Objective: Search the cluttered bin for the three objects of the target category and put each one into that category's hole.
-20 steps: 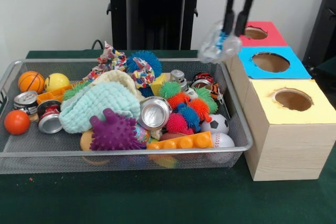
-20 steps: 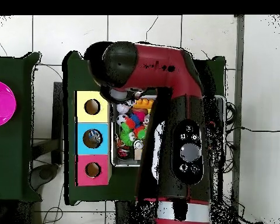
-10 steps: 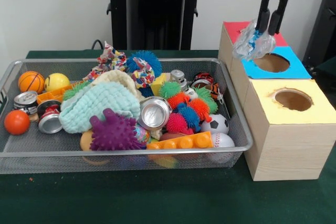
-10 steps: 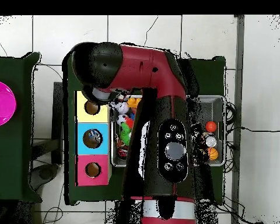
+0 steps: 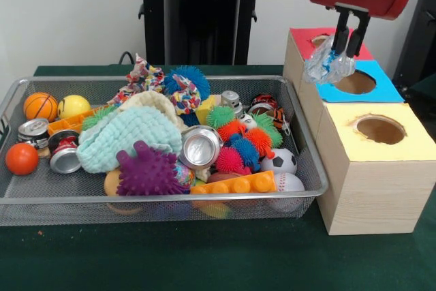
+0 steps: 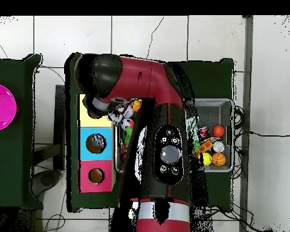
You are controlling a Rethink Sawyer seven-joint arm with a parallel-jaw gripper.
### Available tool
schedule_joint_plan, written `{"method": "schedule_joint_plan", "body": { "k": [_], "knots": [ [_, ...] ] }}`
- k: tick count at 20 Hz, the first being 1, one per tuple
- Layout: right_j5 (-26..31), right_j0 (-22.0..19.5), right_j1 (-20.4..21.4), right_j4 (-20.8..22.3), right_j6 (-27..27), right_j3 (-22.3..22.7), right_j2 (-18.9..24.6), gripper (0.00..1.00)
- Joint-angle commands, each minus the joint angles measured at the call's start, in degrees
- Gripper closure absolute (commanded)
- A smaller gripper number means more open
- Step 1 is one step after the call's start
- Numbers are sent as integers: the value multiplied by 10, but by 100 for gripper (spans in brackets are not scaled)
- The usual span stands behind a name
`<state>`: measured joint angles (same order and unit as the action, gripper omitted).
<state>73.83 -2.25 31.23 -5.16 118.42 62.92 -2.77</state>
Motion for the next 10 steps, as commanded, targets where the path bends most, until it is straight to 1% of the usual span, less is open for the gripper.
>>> {"method": "schedule_joint_plan", "body": {
  "k": [1,6,10],
  "knots": [
    [-40,22,-37,-21,193,76,-3,100],
    [-69,37,-47,-37,207,86,-7,100],
    [-66,48,-52,-45,211,87,-13,100]
  ]
}}
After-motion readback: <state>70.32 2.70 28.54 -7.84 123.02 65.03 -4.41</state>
